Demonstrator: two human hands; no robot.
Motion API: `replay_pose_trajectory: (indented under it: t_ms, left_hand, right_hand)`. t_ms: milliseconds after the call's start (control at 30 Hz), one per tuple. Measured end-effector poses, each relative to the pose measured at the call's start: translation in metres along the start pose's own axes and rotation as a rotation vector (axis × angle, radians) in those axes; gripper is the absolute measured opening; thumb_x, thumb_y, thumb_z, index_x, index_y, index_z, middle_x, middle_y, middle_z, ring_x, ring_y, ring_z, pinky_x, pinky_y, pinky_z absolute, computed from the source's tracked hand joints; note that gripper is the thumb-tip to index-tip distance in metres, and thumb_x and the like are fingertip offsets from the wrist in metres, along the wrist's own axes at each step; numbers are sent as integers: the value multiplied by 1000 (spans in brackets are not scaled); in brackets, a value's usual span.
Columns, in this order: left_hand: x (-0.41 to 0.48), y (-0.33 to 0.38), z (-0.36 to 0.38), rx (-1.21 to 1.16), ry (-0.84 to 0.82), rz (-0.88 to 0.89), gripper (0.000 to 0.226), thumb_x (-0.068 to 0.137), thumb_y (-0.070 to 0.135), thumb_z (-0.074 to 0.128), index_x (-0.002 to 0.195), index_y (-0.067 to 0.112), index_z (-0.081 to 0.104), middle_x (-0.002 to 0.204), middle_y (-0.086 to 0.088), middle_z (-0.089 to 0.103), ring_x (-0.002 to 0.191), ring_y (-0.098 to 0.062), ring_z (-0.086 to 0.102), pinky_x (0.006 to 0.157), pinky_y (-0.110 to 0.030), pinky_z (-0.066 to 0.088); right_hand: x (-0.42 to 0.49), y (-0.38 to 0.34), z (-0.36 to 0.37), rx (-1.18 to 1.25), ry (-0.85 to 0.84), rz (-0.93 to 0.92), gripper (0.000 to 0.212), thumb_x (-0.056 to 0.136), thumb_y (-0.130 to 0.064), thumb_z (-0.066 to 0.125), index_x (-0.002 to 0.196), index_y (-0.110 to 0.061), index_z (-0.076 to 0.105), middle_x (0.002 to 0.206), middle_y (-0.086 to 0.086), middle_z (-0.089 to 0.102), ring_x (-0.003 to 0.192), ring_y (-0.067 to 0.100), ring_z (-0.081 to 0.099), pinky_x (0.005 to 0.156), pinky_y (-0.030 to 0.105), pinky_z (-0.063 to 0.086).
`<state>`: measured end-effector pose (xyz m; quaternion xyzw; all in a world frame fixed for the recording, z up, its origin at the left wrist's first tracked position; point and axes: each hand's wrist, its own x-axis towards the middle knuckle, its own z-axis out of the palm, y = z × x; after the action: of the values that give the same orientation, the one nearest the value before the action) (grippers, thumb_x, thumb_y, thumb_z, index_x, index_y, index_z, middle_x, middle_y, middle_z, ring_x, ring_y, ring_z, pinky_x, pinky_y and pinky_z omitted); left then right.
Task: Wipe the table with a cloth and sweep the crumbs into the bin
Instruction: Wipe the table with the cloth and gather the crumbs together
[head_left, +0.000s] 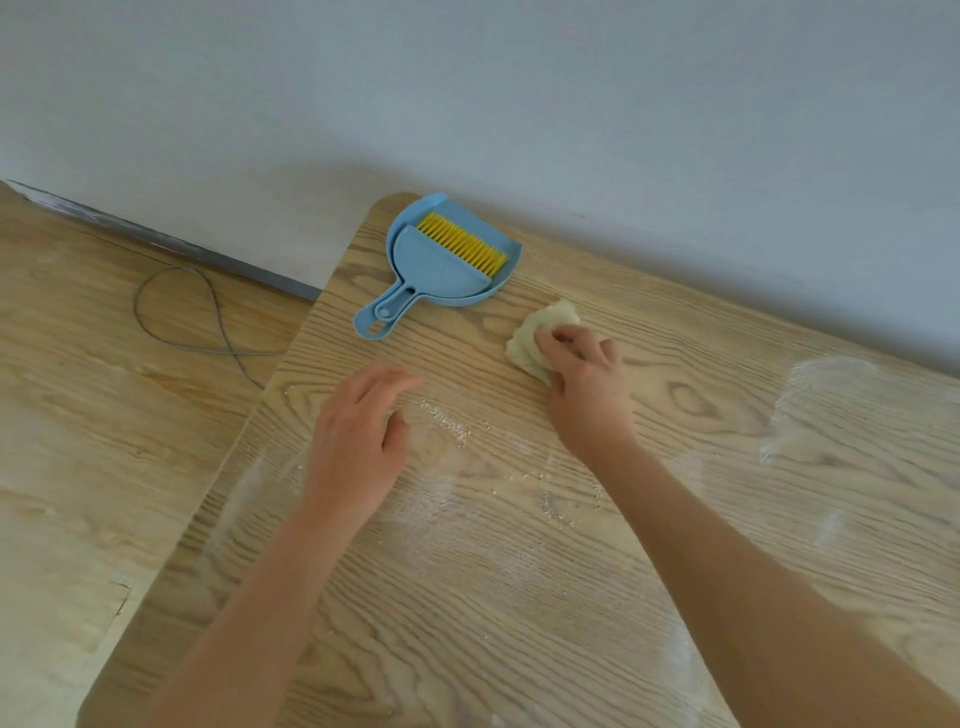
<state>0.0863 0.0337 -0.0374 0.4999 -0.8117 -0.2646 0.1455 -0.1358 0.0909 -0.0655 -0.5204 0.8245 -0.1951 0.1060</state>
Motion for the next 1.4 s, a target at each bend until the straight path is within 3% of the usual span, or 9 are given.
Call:
replay_pose_trajectory:
  t_ms: [167, 367, 500, 600, 800, 900, 1133, 1267, 1400]
  left_hand:
    - [-3, -5, -5, -18, 10, 0, 37, 89, 5, 53, 121, 24, 59, 123, 12, 52, 116, 1, 38, 101, -25, 30]
    - [-6, -14, -14, -47, 32, -22, 36, 89, 5, 53, 118, 25, 58, 118, 19, 47, 116, -6, 44, 102, -31, 37]
    - [-10, -19, -16, -50, 34, -61, 37, 88, 7, 53, 119, 27, 58, 117, 22, 43, 115, -4, 45, 101, -34, 41]
    - [-12, -25, -16, -52, 45, -61, 38, 87, 6, 54, 118, 27, 58, 116, 19, 49, 113, -5, 47, 98, -37, 44]
    - [-15, -33, -20, -70, 83, -80, 36, 86, 6, 54, 114, 28, 59, 113, 20, 50, 111, -3, 47, 97, -36, 43]
    - [-16, -36, -24, -73, 90, -90, 34, 88, 6, 53, 116, 25, 59, 114, 19, 49, 111, -2, 46, 97, -32, 42]
    - [-21, -52, -38, -134, 184, -200, 36, 89, 3, 52, 117, 23, 60, 116, 19, 49, 115, -3, 44, 100, -24, 30]
    - [-26, -59, -44, -138, 195, -222, 36, 89, 5, 52, 118, 25, 60, 118, 16, 51, 116, -7, 46, 100, -27, 35]
    - [-32, -69, -46, -142, 220, -235, 36, 88, 4, 53, 117, 24, 60, 118, 11, 54, 115, -11, 48, 100, -32, 39]
  right_hand:
    - [-45, -46, 22, 139, -147, -303, 57, 77, 9, 58, 121, -27, 62, 122, -11, 59, 84, 16, 36, 74, 24, 36]
    - [-7, -31, -15, 281, 119, -48, 40, 83, 6, 54, 114, -15, 68, 113, -1, 67, 87, 23, 46, 75, 27, 39]
    - [17, -16, -10, 141, -12, 52, 43, 84, 5, 49, 119, -16, 65, 118, 1, 61, 102, 24, 46, 82, 22, 33]
    - [15, -36, 9, 104, -48, -8, 46, 83, 4, 50, 123, -16, 62, 119, 3, 54, 110, 23, 46, 82, 22, 35]
    - [-13, -92, 41, 176, -155, -296, 45, 77, 5, 56, 114, -19, 66, 111, -1, 58, 92, 23, 47, 74, 35, 48]
    - [-35, -95, 40, 255, -252, -428, 42, 77, 5, 55, 108, -19, 70, 106, -3, 63, 85, 17, 45, 75, 30, 46]
    - [3, -108, 15, 315, -153, -230, 40, 82, 3, 55, 115, -16, 67, 110, -3, 64, 99, 19, 51, 85, 22, 39]
    - [6, -120, 44, 124, -249, -285, 49, 83, 1, 53, 128, -17, 56, 124, 0, 52, 109, 22, 44, 91, 32, 44]
    - [-19, -121, 49, 143, -295, -419, 48, 79, 3, 55, 121, -18, 62, 117, 1, 56, 97, 23, 47, 79, 37, 49]
